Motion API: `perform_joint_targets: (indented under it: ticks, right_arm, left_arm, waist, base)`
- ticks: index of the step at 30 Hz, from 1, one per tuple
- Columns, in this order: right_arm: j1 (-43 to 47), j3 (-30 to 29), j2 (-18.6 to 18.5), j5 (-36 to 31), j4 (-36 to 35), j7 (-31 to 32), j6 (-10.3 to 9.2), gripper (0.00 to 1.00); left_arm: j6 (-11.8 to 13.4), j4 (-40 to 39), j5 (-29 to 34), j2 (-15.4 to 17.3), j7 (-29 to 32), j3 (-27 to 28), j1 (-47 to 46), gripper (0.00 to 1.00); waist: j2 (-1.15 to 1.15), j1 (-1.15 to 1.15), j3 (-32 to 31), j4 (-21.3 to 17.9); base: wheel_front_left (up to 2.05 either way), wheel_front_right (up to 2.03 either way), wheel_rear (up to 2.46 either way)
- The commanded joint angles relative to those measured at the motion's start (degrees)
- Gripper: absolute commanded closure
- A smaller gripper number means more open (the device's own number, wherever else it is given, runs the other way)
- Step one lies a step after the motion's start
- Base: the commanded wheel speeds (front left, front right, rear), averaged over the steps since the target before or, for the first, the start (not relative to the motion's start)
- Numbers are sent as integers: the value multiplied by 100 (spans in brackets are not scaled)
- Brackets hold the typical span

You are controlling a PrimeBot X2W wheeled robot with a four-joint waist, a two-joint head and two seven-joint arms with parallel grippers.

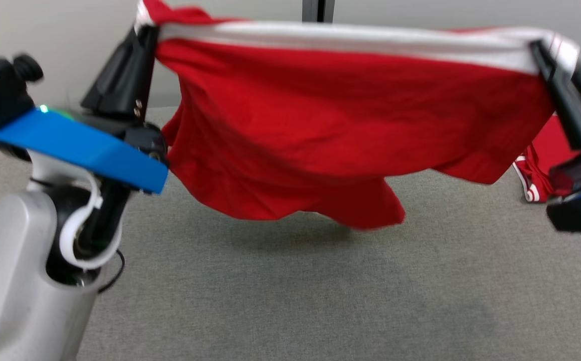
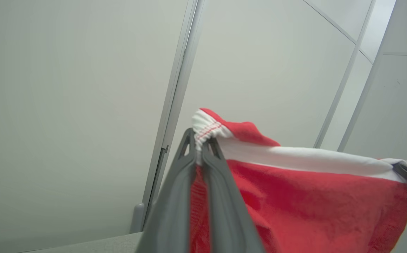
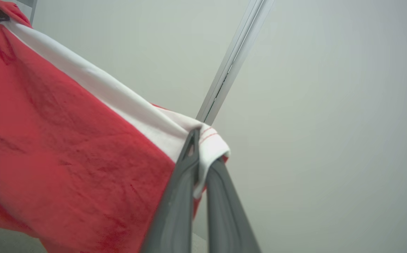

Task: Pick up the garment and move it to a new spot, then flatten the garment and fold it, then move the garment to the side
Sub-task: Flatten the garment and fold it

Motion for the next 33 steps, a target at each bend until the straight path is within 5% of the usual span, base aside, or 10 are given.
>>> perform_joint_targets:
  ticks: [1, 11, 19, 25, 28, 33]
  right_arm:
    - [-331, 6, -92, 49, 88, -58, -1, 100]
    - [-2153, 519, -177, 482, 1469, -433, -1, 100]
    - [-3835, 832, 533, 300, 3384, -1432, -5, 100]
    - [-5011, 153, 1564, -683, 5044, -2811, -6, 100]
    - [-5258, -144, 1828, -1097, 5453, -3257, -6, 100]
    - [-4637, 290, 1926, -1262, 5994, -3403, -1, 100]
  left_arm:
    - [40, 3, 18, 17, 113, 39, -293, 100]
    - [35, 828, 32, -137, 499, 2, -1706, 100]
    - [63, 2002, 286, -122, 279, 161, -2863, 100]
    - [6, 2960, 606, -245, -731, 383, -3719, 100]
    - [-137, 3208, 676, -404, -1311, 435, -4003, 100]
    - [-665, 3616, 631, -685, -1990, 176, -3369, 100]
  waist:
    - [-1, 0, 71, -18]
    - [-1, 0, 893, -128]
    - [-1, 0, 1668, -462]
    - [-1, 0, 1888, -630]
    - [-1, 0, 1995, -581]
    - [-1, 0, 2090, -365]
  base:
    - [0, 0, 0]
    - [0, 0, 0]
    - [0, 0, 0]
    - [0, 0, 0]
    - [0, 0, 0]
    - [0, 0, 0]
